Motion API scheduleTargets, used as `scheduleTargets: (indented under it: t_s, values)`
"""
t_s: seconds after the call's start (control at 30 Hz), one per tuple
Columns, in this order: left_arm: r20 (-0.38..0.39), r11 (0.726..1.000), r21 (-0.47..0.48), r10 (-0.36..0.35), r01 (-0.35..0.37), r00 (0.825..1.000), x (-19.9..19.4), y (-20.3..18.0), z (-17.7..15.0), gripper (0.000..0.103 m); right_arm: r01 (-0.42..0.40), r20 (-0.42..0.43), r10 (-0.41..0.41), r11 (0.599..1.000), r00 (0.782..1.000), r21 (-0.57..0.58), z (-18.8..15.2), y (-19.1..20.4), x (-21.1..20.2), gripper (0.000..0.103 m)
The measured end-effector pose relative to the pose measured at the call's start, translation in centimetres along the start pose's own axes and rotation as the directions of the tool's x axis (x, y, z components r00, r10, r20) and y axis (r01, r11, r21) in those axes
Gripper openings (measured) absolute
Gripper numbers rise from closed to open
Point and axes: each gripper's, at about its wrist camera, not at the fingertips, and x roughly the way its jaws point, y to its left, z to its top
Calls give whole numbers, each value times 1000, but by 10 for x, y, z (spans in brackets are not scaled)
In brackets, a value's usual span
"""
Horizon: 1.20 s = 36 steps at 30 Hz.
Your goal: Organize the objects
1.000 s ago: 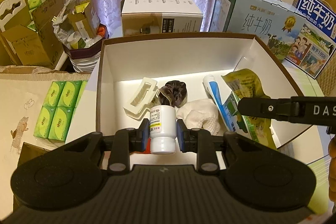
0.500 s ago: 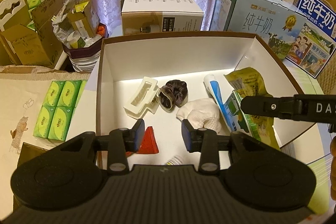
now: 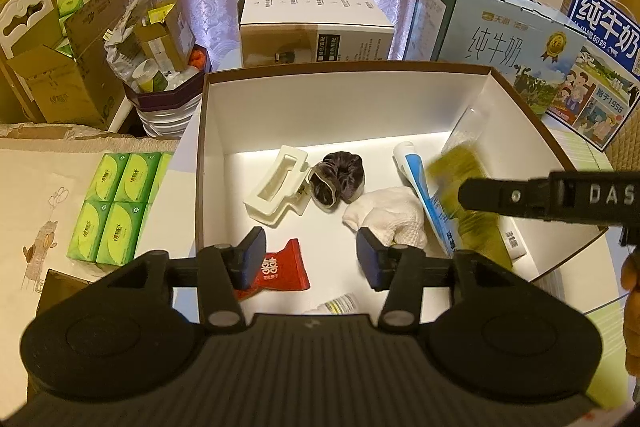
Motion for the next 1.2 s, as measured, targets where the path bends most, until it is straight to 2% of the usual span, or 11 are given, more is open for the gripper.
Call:
scheduleTargets:
  t_s: [0.13, 0.33, 0.57, 0.87, 1.07, 1.13, 1.2]
  values:
    - [5, 1000, -2, 4, -4, 1000, -1, 0, -1, 52, 14, 13, -13, 1000, 1000, -20, 2, 3, -3, 45]
    - [10, 1000, -4, 4, -4, 1000, -3, 0, -1, 58, 37, 7, -37, 999, 999, -30, -1, 0, -6, 47]
    - [11, 1000, -5, 3, -3, 1000, -4, 1, -1, 59, 61, 5, -61, 998, 998, -20, -5, -7, -10, 50]
    - [22, 1000, -2, -14, 14, 1000, -12, -5, -2, 65, 101, 24, -100, 995, 995, -15, -9, -9, -21, 57]
    - [37, 999, 5, -35, 34, 999, -22, -9, -4, 75, 151, 50, -150, 988, 987, -9, -14, -8, -35, 63]
    - [46, 999, 8, -41, 40, 998, -27, -9, -5, 83, 169, 57, -168, 986, 984, -7, -16, -8, -41, 64]
    - [62, 999, 12, -49, 48, 997, -33, -11, -6, 85, 185, 65, -184, 983, 981, -7, -20, -7, -48, 65]
